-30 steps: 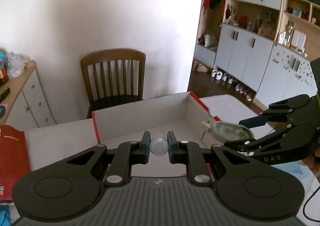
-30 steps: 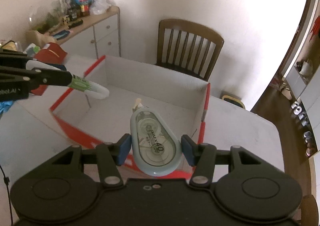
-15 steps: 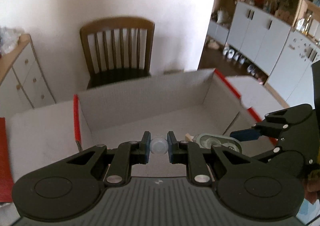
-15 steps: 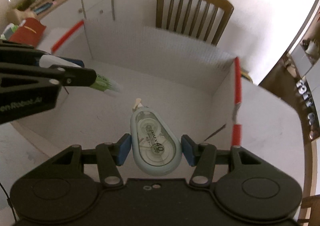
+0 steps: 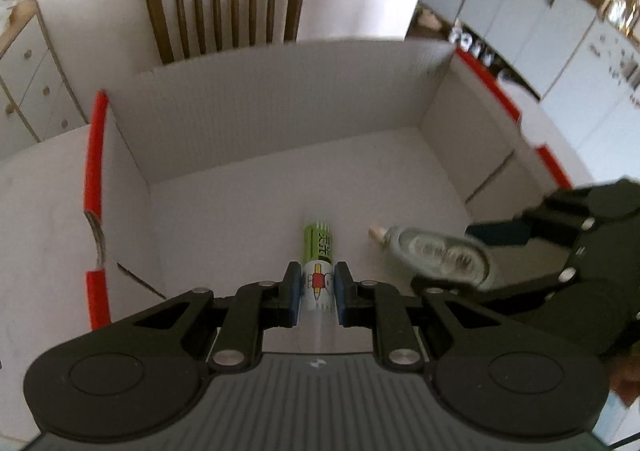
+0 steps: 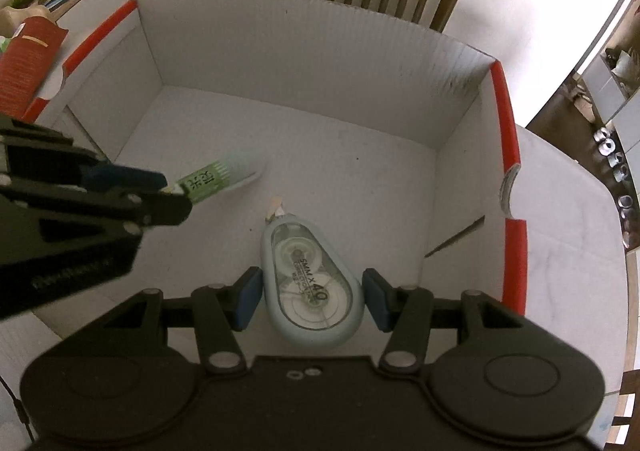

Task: Organize objects
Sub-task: 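Open both tools to drop the glue stick and correction tape into the box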

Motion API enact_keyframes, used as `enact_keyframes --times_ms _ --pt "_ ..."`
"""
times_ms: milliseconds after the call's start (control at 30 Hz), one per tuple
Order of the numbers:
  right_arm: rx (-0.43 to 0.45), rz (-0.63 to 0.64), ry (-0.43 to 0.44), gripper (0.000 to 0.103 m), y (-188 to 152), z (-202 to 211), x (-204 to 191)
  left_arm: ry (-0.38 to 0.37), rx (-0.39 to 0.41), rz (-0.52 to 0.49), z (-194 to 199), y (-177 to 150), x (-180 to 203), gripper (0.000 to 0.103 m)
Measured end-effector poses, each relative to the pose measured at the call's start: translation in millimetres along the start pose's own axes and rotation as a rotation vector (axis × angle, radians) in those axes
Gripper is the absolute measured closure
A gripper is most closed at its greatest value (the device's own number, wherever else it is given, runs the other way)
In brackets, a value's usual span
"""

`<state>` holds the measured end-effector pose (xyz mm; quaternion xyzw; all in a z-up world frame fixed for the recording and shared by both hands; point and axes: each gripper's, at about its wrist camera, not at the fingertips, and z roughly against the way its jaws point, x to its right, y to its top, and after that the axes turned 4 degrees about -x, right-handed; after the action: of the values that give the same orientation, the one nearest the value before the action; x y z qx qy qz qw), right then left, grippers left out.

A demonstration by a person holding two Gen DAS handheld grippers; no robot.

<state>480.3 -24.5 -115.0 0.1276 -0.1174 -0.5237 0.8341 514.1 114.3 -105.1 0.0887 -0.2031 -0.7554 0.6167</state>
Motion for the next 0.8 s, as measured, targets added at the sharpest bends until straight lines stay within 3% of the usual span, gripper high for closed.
enact_keyframes --times_ms 267,467,800 --pt "0.009 0.003 -0.015 0.047 -9 3 -9 0.003 -0.052 0.007 -6 -1 -2 0.084" --pt "0.048 0.007 -0.013 0.042 -14 20 -9 -0.001 0.005 0.037 10 -1 -4 0.056" --pt "0.142 0.021 0.024 0.042 -20 69 -6 -0.019 0.119 0.024 66 -8 4 0.056"
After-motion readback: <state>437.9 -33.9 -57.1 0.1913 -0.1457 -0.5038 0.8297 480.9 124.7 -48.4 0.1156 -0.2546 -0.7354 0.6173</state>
